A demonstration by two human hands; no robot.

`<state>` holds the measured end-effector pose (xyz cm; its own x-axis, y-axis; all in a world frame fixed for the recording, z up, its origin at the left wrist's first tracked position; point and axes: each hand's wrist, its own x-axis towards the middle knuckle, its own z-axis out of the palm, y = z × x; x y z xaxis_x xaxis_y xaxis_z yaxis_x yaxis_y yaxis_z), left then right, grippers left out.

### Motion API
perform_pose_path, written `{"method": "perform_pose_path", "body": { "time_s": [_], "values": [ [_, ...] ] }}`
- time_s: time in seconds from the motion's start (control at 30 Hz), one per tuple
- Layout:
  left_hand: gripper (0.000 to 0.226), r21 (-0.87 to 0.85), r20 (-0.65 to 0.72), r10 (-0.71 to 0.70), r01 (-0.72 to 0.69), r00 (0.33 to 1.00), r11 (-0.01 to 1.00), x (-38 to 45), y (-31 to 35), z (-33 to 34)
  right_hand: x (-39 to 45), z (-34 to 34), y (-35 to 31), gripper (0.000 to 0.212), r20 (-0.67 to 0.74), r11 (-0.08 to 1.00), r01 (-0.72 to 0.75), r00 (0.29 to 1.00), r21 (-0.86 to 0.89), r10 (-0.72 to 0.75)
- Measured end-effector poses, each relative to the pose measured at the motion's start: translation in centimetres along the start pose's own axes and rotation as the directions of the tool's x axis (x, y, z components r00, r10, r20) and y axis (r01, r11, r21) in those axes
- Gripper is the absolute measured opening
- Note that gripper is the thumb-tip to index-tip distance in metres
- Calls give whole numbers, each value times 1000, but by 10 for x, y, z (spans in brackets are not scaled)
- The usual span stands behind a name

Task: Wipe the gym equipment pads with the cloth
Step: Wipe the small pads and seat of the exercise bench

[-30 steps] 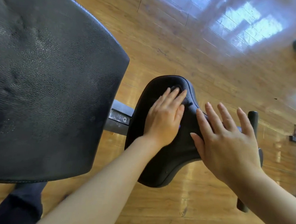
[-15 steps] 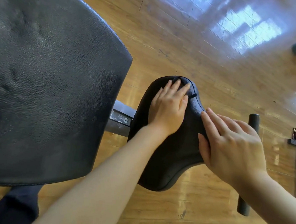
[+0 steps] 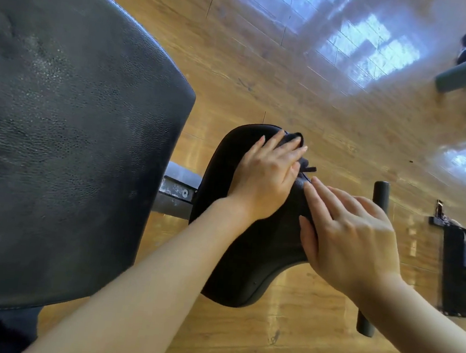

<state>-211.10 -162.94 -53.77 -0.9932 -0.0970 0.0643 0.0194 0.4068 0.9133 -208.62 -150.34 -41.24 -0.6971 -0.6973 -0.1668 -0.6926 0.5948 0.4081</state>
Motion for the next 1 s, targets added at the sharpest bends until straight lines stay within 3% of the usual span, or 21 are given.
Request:
{"method": "perform_pose_path", "body": {
  "time_s": [0.1,0.17,0.37,0.6,0.77,0.83,1.0],
  "values": [
    [47,-134,-101,-31,17,994,991,-69,8,7,-3,-2,-2,47,-16,1000,2,1000,17,-2],
    [48,-163,-89,-56,41,994,986,-100,11,11,-3,-2,-2,46,-22,1000,9,1000,15,-9],
    [57,-9,-60,-123,123,991,992,-37,-7,5,4,0,2,45,-40,1000,12,999,1,-11],
    [52,-5,-127,-91,91,988,996,-113,-5,16,-3,2,-3,45,-59,1000,0,998,8,0],
    [48,-22,-160,-318,319,934,947,-22,-25,8,-2,3,-1,45,-62,1000,-9,998,3,9],
    [48,-29,-160,-335,335,928,942,-9,-32,7,-2,4,0,45,-65,1000,-1,998,6,1],
    [52,-78,-185,-259,249,948,965,-92,-25,12,-3,3,-1,46,-71,1000,-4,997,12,5]
  ]
}}
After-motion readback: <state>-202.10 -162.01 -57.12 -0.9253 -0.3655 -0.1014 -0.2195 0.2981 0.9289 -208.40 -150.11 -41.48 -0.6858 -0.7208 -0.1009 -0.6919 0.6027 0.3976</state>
